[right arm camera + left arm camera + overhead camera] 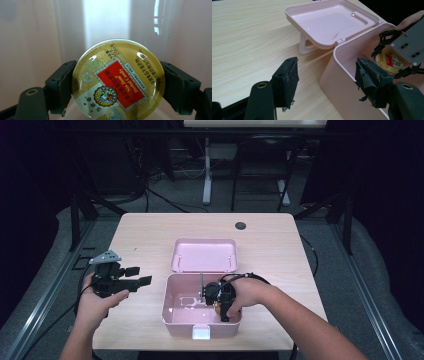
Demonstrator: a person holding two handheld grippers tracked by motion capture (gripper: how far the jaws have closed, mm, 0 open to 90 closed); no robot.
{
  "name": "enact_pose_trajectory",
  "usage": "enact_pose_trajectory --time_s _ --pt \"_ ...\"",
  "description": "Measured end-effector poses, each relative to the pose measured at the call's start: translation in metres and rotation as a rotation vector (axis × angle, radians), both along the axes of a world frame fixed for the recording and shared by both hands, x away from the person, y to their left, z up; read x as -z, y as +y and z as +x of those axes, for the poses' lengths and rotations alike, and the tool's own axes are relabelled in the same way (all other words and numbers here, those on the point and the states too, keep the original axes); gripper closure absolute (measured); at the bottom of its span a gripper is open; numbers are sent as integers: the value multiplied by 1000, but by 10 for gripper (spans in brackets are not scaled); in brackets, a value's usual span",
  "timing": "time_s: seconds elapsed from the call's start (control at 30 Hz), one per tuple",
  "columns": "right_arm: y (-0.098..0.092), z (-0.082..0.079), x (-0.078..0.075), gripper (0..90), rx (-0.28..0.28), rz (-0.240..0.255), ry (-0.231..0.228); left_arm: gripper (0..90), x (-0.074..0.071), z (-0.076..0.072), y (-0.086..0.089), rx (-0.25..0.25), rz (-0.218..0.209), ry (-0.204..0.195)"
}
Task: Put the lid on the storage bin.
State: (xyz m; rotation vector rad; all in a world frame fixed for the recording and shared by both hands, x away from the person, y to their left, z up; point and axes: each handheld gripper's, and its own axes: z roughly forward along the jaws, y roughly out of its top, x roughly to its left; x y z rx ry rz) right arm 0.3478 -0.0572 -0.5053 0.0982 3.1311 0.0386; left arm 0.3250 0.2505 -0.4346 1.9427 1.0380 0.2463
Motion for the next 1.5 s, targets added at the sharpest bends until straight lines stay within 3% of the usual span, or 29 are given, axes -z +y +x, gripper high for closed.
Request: enact_pose_trajectory --time_s 0.97,1.5 --pt "1 1 14 190 -1 -9 18 351 1 1 0 -1 -2 6" --pt "0 3 9 158 12 14 22 351 1 1 1 1 2 2"
